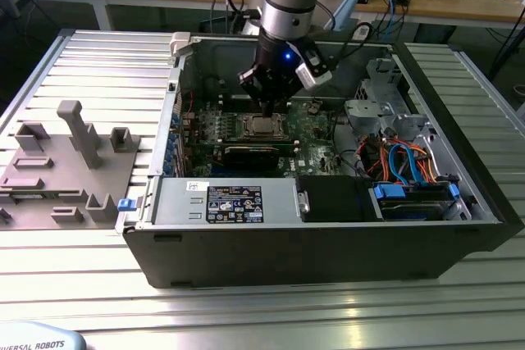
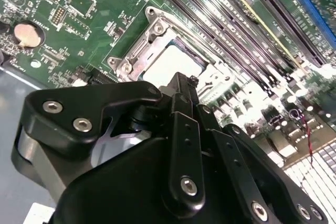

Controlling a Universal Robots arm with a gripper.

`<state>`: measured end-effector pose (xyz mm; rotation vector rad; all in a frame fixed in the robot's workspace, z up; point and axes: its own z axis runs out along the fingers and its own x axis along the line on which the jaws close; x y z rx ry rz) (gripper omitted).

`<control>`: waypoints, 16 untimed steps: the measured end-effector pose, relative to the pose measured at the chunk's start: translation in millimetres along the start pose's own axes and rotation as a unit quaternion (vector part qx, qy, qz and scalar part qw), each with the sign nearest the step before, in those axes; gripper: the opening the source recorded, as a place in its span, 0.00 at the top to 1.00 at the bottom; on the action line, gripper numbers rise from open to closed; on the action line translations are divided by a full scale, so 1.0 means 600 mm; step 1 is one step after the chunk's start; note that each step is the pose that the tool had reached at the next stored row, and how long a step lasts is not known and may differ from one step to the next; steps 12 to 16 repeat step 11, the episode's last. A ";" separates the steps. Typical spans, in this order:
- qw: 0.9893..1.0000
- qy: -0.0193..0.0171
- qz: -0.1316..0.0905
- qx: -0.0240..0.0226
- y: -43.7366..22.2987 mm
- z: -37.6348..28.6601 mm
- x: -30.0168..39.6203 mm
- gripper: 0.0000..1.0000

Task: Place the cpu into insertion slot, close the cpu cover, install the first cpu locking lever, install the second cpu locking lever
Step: 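Install the second cpu locking lever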

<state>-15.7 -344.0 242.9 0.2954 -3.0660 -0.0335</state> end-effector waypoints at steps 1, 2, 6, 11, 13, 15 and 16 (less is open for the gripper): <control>1.000 0.000 0.000 0.000 0.000 -0.003 0.000 0.89; 1.000 0.000 0.000 0.000 0.000 -0.005 0.000 0.89; 1.000 0.000 0.000 0.000 0.000 -0.006 0.000 0.89; 1.000 0.000 0.000 0.000 0.000 -0.007 0.000 0.89; 1.000 0.000 0.000 0.000 0.000 -0.007 0.000 0.89; 1.000 0.000 0.000 0.000 0.000 -0.007 0.000 0.89; 1.000 0.000 0.000 0.000 0.000 -0.007 0.000 0.89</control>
